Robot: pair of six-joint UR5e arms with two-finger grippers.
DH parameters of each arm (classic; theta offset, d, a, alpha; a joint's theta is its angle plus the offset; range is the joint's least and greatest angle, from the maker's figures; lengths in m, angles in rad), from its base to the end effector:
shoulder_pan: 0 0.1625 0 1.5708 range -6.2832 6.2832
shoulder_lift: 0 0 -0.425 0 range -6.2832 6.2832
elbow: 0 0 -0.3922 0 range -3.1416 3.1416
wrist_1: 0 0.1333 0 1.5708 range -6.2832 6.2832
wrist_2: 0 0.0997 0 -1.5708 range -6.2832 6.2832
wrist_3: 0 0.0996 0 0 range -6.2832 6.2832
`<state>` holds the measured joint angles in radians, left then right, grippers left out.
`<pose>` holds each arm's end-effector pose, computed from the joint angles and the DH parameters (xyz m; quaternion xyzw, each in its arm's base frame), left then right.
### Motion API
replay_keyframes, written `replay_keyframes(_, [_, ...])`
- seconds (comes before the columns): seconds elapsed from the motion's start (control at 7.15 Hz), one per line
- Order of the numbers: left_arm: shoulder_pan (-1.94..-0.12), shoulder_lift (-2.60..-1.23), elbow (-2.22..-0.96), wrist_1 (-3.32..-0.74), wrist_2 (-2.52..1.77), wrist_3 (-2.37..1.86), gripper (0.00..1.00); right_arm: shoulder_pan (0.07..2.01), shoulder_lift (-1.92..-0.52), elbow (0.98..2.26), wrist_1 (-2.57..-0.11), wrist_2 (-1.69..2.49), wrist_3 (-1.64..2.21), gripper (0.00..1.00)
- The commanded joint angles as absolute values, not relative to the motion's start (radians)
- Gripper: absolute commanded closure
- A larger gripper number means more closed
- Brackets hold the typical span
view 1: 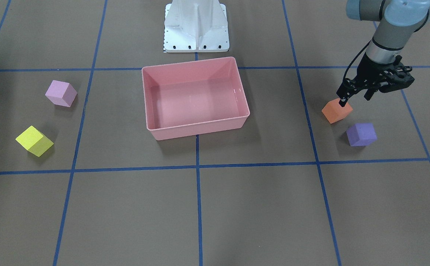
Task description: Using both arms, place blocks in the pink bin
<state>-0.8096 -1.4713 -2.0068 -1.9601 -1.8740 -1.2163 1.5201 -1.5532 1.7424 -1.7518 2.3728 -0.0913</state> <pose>0.2462 -0.4086 0.4608 0.0750 0.3707 -0.1562 0.9124 0.0367 -0.4954 0.5821 0.0117 -0.3902 -0.0669 0.9182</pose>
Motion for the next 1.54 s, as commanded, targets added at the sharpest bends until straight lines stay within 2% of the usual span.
replay_keyframes(0.0, [-0.718, -1.408, -1.993, -2.068, -1.769, -1.302, 0.0, 1.509, -1.549, 1.747, -1.752, 2.376, -0.092, 0.0])
replay_keyframes(1.26, [-0.641, -1.505, -1.83, -2.101, -1.729, -1.342, 0.0, 1.508, -1.548, 1.749, -1.752, 2.37, -0.087, 0.0])
replay_keyframes(1.4, [-0.644, -1.502, -1.841, -2.12, -1.741, -1.344, 0.73, 1.49, -1.548, 1.759, -1.75, 2.367, -0.087, 0.0])
